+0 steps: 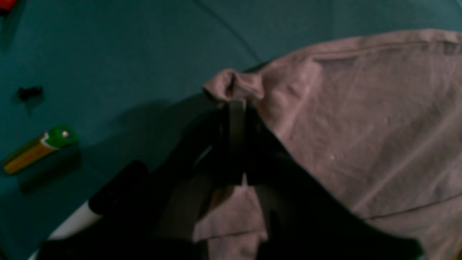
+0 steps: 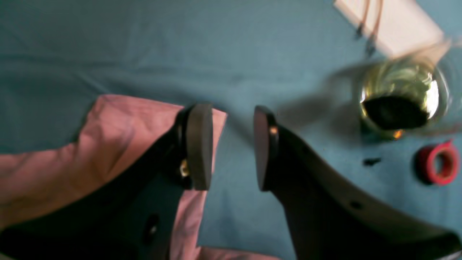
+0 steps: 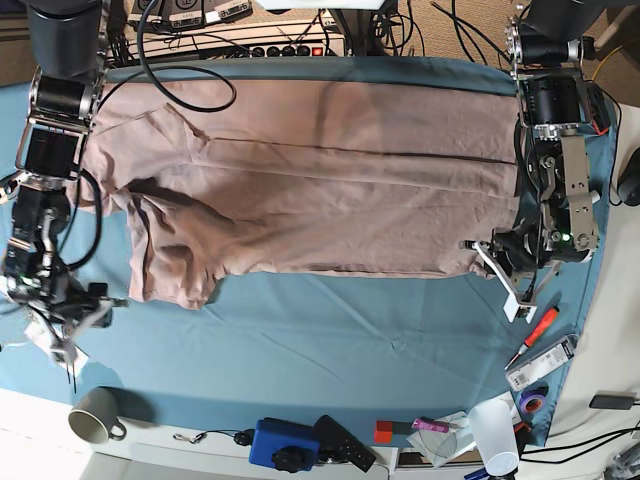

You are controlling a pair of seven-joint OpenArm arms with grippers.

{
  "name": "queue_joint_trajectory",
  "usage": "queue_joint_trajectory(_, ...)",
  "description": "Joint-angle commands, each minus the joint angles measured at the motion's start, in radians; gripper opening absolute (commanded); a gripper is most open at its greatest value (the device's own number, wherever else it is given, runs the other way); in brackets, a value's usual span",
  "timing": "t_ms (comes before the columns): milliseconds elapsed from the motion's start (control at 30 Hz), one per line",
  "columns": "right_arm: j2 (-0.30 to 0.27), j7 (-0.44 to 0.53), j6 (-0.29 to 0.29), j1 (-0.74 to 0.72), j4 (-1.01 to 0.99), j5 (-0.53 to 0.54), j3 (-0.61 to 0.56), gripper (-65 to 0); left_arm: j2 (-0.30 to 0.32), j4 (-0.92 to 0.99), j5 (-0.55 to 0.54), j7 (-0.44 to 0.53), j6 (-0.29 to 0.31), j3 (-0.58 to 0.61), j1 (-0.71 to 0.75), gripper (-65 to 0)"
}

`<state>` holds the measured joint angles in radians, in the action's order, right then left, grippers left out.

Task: Fold the T-shirt properly
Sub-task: 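Hold the hem corner with the left gripper while right gripper adjusts sleeve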

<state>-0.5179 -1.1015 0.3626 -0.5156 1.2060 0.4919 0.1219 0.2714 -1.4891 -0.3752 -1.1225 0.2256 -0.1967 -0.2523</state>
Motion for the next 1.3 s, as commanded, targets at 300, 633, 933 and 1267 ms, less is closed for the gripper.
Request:
queue_joint_trajectory(300, -0.022, 0.024, 0.222, -0.033, -0.306, 0.148, 0.257, -45.3, 0.008, -0.016, -0.004, 0.016, 0.003, -0.003, -0.025, -65.0)
queue_joint_trajectory(633, 0.012, 0.099, 0.25, -0.033, -0.481, 0.116, 0.257, -45.3, 0.008, -0.016, -0.039, 0.023, 0.004, -0.003, -0.028, -65.0)
queue_joint_trajectory(933, 0.081, 0.1, 0.25, -0.03, -0.482, 0.098, 0.257, -45.3, 0.008, -0.016, -0.06, 0.022, 0.004, -0.003, -0.027, -65.0)
queue_joint_trajectory(1267, 0.084, 0.043, 0.25, -0.025, -0.481, 0.117, 0.257, -45.3, 0.008, -0.016, -0.06, 0.023, 0.004, -0.003, -0.028, -65.0)
